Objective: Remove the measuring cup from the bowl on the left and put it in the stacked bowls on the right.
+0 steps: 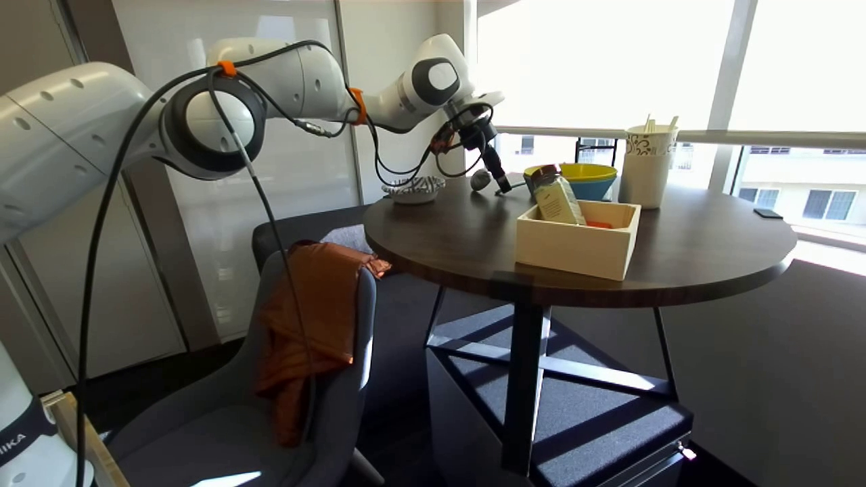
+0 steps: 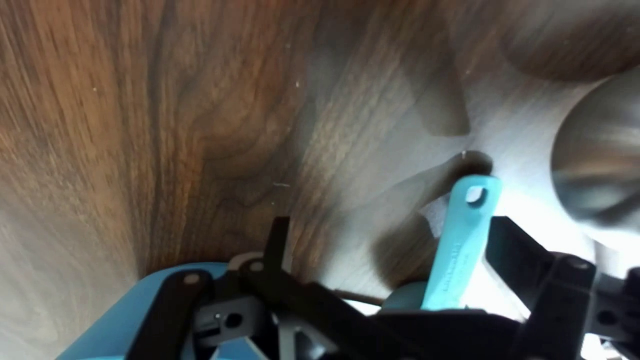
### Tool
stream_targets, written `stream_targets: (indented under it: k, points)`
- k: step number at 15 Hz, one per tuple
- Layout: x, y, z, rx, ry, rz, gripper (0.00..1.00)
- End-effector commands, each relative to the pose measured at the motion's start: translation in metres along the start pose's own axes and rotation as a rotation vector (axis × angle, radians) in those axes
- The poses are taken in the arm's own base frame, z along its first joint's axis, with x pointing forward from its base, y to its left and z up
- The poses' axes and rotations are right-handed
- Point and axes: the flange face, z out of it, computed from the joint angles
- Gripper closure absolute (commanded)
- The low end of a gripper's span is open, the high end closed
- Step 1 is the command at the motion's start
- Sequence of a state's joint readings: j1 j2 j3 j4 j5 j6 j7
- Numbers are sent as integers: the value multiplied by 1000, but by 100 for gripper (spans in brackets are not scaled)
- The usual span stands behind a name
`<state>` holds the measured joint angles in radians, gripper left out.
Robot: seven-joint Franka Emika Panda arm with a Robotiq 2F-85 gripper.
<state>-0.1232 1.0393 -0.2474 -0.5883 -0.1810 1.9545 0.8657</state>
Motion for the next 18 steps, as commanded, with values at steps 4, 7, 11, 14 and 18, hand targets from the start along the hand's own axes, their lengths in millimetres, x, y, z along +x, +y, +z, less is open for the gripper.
stream_targets:
  k: [4,7,11,14,18]
  points:
    - [-2,-13,-8,58,37,19,0]
    - [-5,-16,3,77,37,30,0]
    - [-8,-20,14,97,52,49,17]
    - [-9,-19,18,102,46,59,40]
    - [-5,-17,13,115,33,67,68]
